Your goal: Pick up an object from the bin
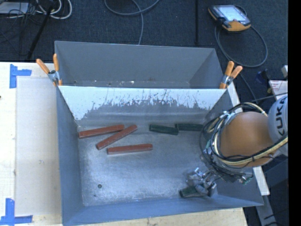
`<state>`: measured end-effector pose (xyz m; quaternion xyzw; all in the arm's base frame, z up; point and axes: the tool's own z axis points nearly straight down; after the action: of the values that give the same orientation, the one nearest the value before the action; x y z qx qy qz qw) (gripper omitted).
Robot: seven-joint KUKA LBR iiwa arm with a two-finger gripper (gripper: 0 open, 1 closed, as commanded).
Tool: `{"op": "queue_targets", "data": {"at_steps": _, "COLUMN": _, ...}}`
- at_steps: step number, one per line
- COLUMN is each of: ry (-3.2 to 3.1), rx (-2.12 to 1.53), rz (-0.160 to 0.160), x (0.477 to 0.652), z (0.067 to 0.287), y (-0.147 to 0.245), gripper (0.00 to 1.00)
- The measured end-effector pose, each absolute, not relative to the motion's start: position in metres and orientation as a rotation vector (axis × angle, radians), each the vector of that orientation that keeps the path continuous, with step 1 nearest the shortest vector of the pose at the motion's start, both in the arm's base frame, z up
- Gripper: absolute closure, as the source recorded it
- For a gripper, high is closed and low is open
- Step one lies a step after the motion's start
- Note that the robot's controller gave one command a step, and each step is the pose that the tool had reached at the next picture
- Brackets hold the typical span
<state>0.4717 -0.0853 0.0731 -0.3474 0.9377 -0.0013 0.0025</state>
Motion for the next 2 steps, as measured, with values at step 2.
{"op": "queue_targets", "data": {"at_steps": 2, "ry": 2.926, "rx": -1.088, "rz": -0.007, "x": 0.4751, "z": 0.0729, "y": -0.0839, "gripper": 0.00}}
